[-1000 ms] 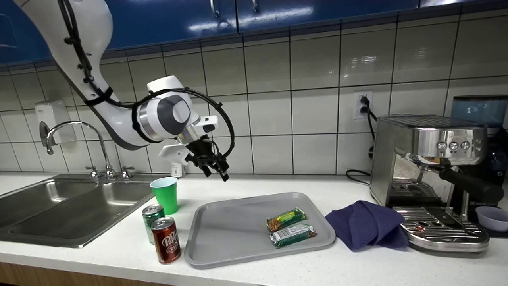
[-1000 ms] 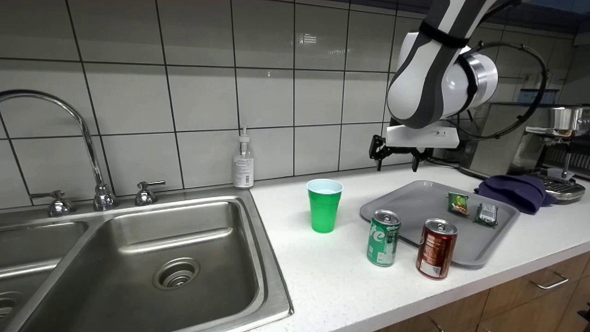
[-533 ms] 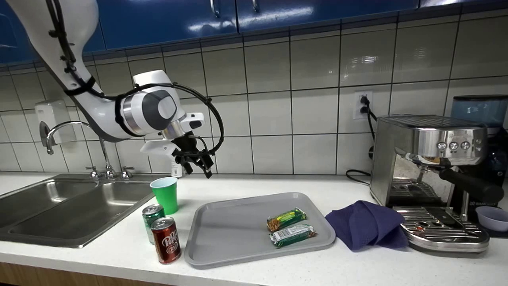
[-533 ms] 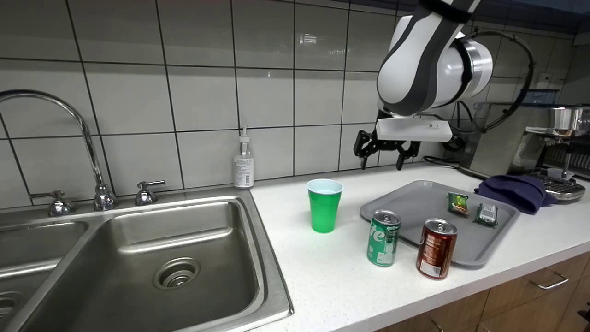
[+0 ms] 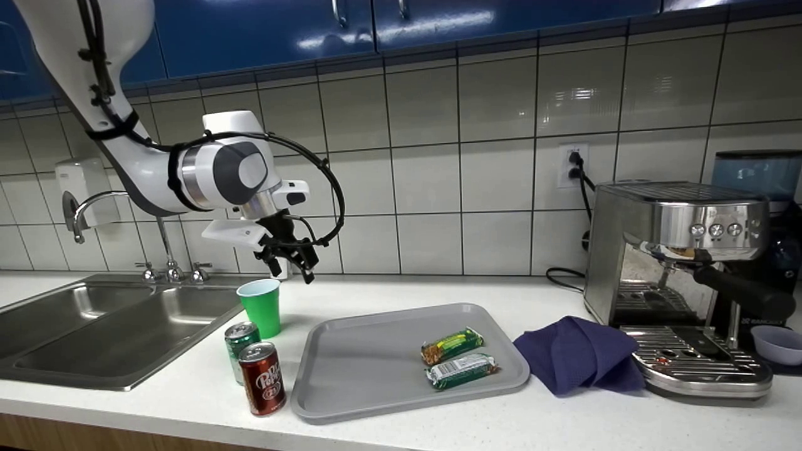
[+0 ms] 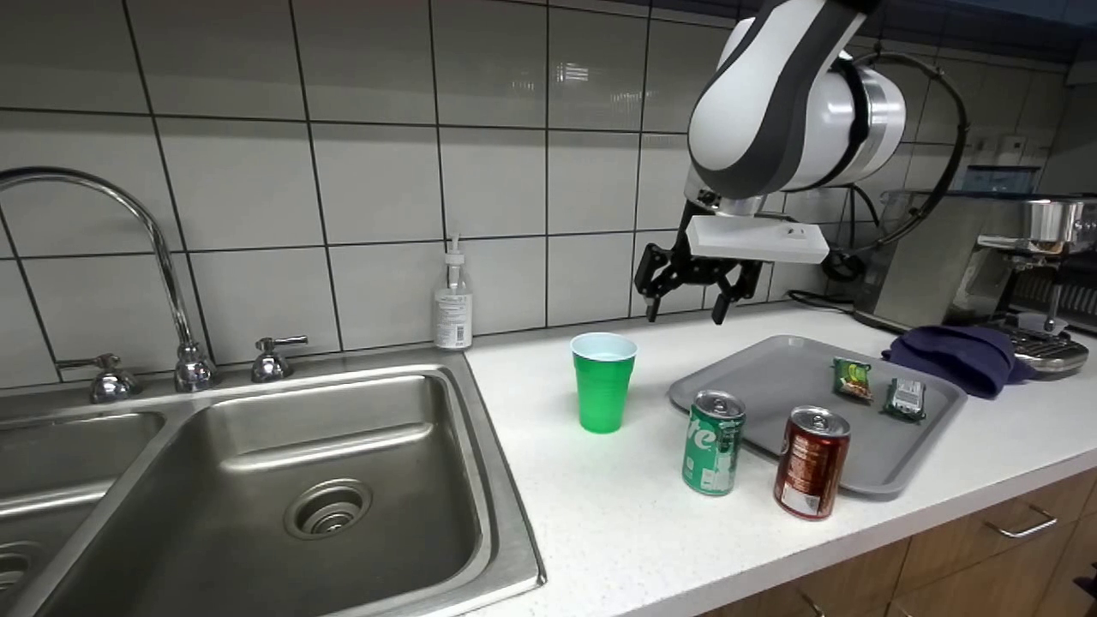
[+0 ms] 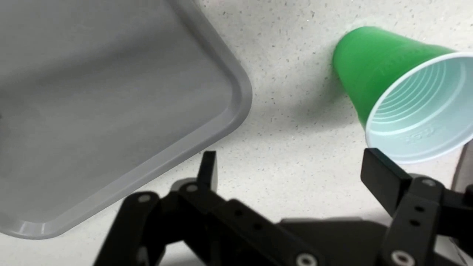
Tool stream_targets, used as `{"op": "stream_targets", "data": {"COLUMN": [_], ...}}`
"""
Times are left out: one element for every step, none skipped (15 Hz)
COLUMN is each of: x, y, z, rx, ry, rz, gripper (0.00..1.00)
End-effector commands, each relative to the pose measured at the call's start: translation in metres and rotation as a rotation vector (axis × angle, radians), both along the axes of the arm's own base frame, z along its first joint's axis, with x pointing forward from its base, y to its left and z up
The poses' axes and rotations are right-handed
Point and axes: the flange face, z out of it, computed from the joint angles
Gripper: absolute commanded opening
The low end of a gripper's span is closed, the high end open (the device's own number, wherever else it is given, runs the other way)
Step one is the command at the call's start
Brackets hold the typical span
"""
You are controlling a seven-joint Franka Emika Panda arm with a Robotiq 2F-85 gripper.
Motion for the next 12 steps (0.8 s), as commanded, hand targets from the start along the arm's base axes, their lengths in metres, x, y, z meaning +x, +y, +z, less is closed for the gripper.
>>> {"op": "stream_targets", "data": {"x": [-0.002,-0.002,-0.001,0.000,0.000,0.001,0.001,0.001,0.002,0.002,0.003,0.003], "y": [0.005,0.007,0.009,0.011,0.013,0.016,0.018,0.019,0.021,0.023,0.024,0.025], "z": [0.004,0.003,0.001,0.000,-0.001,-0.002,-0.002,-0.004,-0.005,-0.006,-0.008,-0.010], "rx": [0.023,0.026,0.028,0.032,0.034,0.035,0.038,0.040,0.041,0.041,0.039,0.037], "ry": [0.032,0.035,0.039,0.042,0.043,0.046,0.050,0.052,0.055,0.057,0.057,0.057], "rz": [0.054,0.065,0.076,0.084,0.093,0.102,0.110,0.115,0.122,0.130,0.137,0.145], "gripper": [1.00,1.00,1.00,1.00,1.00,1.00,1.00,1.00,1.00,1.00,1.00,1.00]}}
